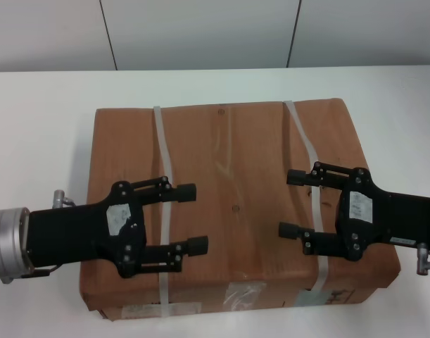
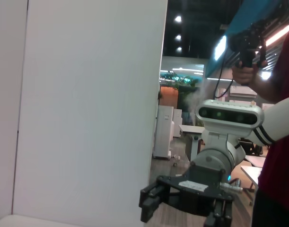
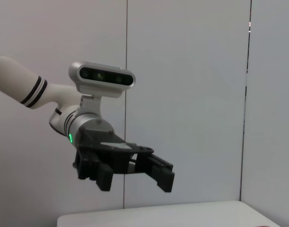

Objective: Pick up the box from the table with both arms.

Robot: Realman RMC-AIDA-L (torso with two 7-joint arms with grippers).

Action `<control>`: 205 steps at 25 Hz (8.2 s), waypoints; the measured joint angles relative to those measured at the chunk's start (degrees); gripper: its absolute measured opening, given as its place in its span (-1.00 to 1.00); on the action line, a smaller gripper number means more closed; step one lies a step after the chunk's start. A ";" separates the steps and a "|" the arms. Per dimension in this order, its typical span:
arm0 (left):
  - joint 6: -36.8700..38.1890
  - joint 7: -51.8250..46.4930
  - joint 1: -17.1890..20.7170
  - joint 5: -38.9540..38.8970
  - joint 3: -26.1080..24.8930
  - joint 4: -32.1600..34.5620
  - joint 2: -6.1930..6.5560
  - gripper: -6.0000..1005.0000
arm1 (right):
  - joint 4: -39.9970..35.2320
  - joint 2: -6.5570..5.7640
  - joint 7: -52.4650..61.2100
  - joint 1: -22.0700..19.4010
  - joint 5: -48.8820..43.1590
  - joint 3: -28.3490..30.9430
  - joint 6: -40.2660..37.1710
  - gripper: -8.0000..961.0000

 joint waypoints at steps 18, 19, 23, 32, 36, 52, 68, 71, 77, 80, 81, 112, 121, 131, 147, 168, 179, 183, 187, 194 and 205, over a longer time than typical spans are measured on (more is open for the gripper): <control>-1.44 0.63 0.04 3.05 -0.41 0.04 -1.25 0.51 | 0.25 0.10 -0.10 0.01 0.12 0.06 1.32 0.61; -1.51 0.62 0.04 3.05 -0.41 0.03 -1.25 0.51 | 0.25 0.10 -0.11 0.01 0.12 0.06 1.32 0.61; -1.62 0.62 0.10 3.00 -0.39 0.08 -1.25 0.51 | 0.23 0.17 -0.10 0.01 0.11 0.06 1.32 0.61; -6.79 -0.66 1.01 -1.64 -4.30 -0.34 -1.91 0.51 | 1.68 0.33 0.76 -0.03 0.20 6.89 5.57 0.61; -12.68 -3.86 1.94 -8.35 -4.57 -2.18 -1.81 0.51 | 3.97 0.35 3.40 -0.05 0.64 11.38 10.40 0.60; -25.91 -14.50 -2.21 -1.90 -3.95 -7.82 -1.61 0.51 | 13.62 0.45 11.02 4.55 0.47 11.41 27.11 0.60; -31.91 -20.53 -7.35 3.74 -2.33 -12.05 -1.68 0.50 | 21.21 0.78 11.55 10.08 0.57 8.43 35.21 0.59; -31.87 -22.32 -8.25 4.43 -1.11 -12.10 -1.68 0.50 | 21.70 0.82 11.29 10.75 0.63 8.39 34.86 0.59; -30.98 -24.30 -9.24 4.36 -0.20 -11.57 -1.68 0.50 | 21.84 0.81 11.20 11.40 0.77 8.40 34.38 0.59; -30.95 -24.78 -9.69 4.44 -0.18 -11.67 -1.71 0.50 | 21.89 0.80 11.13 11.80 0.79 8.41 33.81 0.58; -30.95 -24.96 -9.87 4.47 -0.07 -11.76 -1.72 0.50 | 21.90 0.81 11.10 12.01 0.79 8.41 33.45 0.58; -31.74 -23.81 -12.75 3.04 2.98 -12.03 -2.25 -0.63 | 27.05 0.80 -1.38 15.55 4.73 9.11 32.98 0.18; -31.73 -21.02 -11.40 -0.96 3.24 -12.09 -2.29 -0.78 | 29.25 0.81 -6.99 14.57 9.50 9.38 32.31 -0.04; -31.63 -18.34 -10.53 -2.70 3.91 -12.10 -2.26 -0.83 | 29.83 0.80 -10.22 14.16 9.93 10.17 32.09 -0.20; -31.21 -17.82 -10.64 -2.75 6.49 -11.97 -2.19 -0.83 | 29.33 0.79 -1.23 13.92 7.55 9.33 29.49 -0.41; -28.89 -15.45 -9.91 -2.84 6.51 -11.85 -2.29 -0.83 | 25.06 0.76 19.39 11.24 5.55 5.62 29.97 -0.93; -27.03 -13.11 -9.90 -4.95 6.52 -11.24 -2.29 -0.83 | 24.33 0.80 14.37 8.82 9.44 6.25 25.97 -0.93; -25.65 -12.70 -9.71 -6.12 6.50 -10.00 -2.12 -0.83 | 24.28 0.80 12.37 7.86 10.37 6.24 23.81 -0.93; -24.39 -12.86 -9.26 -6.22 6.48 -8.22 -1.98 -0.83 | 24.18 0.81 11.47 7.15 11.40 6.21 19.88 -0.93; -21.92 -13.28 -9.02 -6.20 6.49 -6.51 -1.86 -0.83 | 22.98 0.79 11.17 5.48 12.99 6.21 13.90 -0.93; -20.74 -14.02 -8.15 -6.19 6.50 -4.00 -1.85 -0.83 | 22.10 0.73 11.53 5.00 13.51 6.16 12.25 -0.93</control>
